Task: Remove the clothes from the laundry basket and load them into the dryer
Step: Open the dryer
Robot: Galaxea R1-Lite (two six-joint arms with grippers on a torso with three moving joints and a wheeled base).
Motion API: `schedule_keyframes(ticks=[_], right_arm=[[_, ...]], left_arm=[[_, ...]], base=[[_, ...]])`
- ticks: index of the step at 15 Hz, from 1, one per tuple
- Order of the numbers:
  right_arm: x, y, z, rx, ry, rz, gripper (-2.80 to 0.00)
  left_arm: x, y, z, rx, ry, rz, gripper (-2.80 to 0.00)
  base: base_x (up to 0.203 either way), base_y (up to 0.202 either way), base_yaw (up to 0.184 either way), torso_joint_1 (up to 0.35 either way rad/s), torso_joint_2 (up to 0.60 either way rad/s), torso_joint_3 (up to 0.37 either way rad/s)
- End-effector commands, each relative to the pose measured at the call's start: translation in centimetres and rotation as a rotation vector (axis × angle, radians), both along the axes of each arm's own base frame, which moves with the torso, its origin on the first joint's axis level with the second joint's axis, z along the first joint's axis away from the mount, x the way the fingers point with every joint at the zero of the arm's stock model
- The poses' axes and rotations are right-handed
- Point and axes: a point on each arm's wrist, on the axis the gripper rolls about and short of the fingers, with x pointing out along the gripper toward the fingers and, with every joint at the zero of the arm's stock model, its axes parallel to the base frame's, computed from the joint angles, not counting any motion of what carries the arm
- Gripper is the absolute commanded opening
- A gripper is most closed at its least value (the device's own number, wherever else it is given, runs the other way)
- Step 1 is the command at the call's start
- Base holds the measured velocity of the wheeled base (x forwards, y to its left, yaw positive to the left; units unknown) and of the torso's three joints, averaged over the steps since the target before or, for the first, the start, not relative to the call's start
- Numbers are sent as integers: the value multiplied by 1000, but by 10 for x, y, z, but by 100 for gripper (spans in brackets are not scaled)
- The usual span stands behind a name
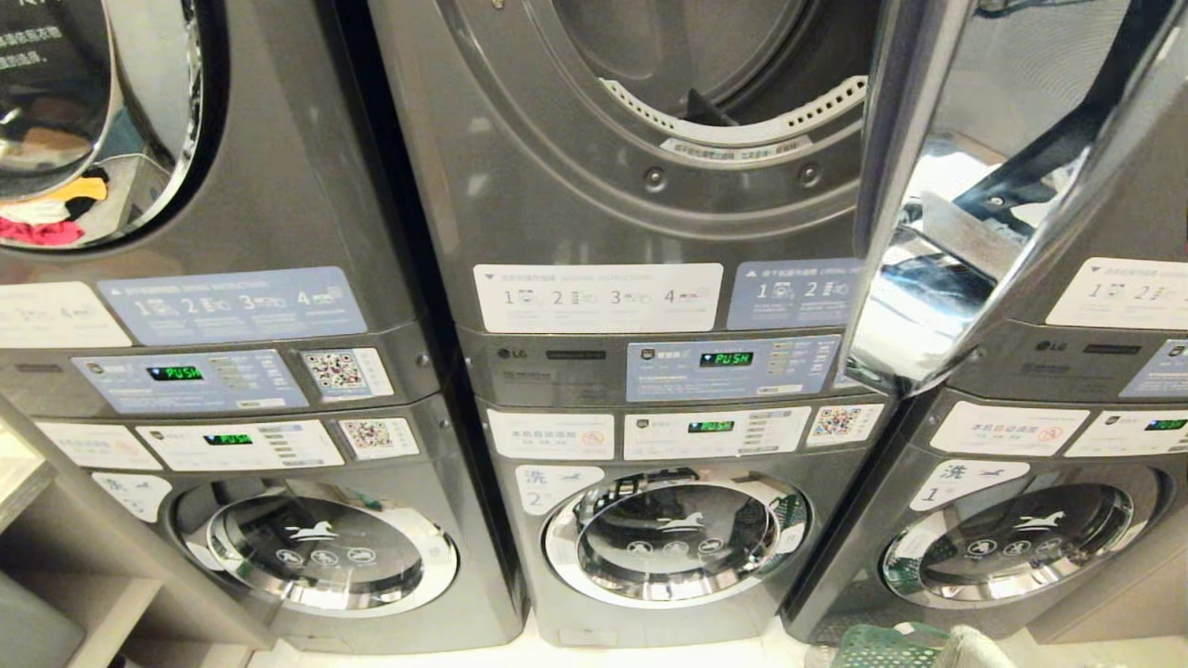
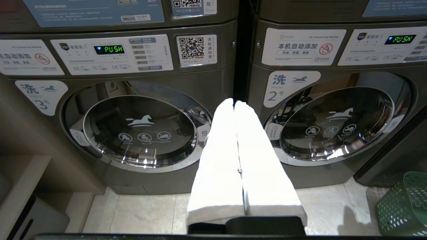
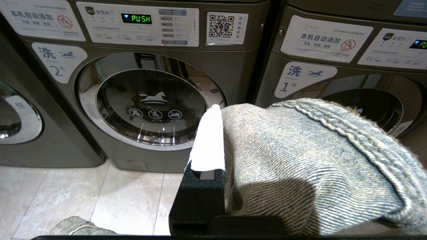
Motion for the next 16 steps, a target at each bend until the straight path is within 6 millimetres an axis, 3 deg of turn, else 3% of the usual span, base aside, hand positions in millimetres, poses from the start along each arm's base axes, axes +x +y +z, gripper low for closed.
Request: schedule_keyframes(ticks=[1, 5, 6, 8, 10, 12, 16], right_arm=[[0, 0, 0, 0, 3, 1, -280], [0, 0, 0, 3, 1, 0, -280], [0, 0, 0, 6, 1, 0, -280], [0, 0, 0, -3, 1, 2, -280], [0, 0, 0, -18, -1, 5, -280], [0, 0, 0, -21, 1, 8, -280], [0, 0, 0, -8, 1, 3, -280]], left_arm=[[0, 0, 0, 1, 2, 1, -280], [-1, 0, 2, 20, -2, -8, -280], [-4, -1, 14, 43, -50, -26, -280], [-17, -3, 55, 67, -175, -125, -280], [-13, -5, 96, 74, -185, -247, -280], [21, -8, 146, 64, -104, -359, -280], [130, -27, 219, 57, -31, -674, -280]], base=[[0, 0, 0, 0, 0, 0], [0, 0, 0, 0, 0, 0], [0, 0, 0, 0, 0, 0], [0, 0, 0, 0, 0, 0], [0, 0, 0, 0, 0, 0], [0, 0, 0, 0, 0, 0], [0, 0, 0, 0, 0, 0]])
